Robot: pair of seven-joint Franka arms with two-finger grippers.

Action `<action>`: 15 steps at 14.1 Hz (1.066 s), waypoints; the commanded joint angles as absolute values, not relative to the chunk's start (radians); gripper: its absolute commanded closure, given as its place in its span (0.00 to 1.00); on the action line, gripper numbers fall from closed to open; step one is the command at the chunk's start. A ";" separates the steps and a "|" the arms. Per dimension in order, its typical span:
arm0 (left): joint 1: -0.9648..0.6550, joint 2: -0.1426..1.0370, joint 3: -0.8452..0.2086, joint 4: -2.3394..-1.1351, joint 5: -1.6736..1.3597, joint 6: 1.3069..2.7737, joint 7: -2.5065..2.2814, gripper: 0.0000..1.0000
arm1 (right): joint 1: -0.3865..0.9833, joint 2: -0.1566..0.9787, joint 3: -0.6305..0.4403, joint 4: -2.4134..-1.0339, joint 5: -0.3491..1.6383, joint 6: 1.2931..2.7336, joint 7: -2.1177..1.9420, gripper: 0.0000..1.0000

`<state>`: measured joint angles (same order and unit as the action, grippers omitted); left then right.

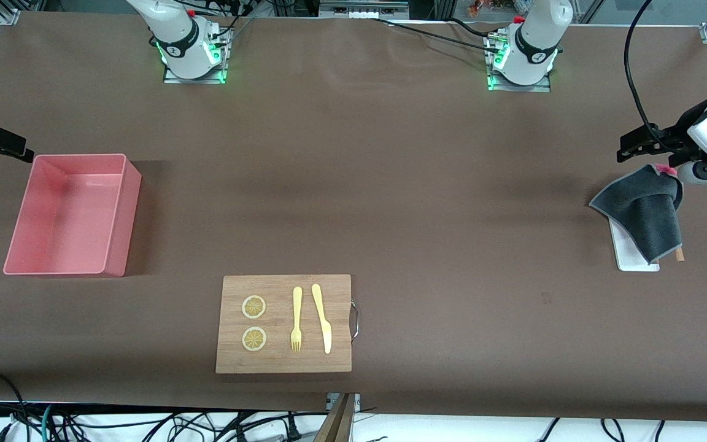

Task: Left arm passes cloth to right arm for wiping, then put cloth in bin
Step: 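Move the left gripper toward the grey cloth on the white tray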

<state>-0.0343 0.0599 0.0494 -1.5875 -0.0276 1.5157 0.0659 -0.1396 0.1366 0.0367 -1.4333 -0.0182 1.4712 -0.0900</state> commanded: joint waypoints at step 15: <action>0.566 0.366 0.052 -1.520 -0.273 1.549 1.154 0.00 | -0.149 0.147 0.037 -1.411 0.000 1.466 -0.084 0.00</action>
<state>0.5065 0.2883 0.0640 -1.5809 -0.2236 1.5478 1.0111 -0.1403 0.1371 0.0339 -1.4333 -0.0173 1.4712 -0.0900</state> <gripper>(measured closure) 0.000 0.000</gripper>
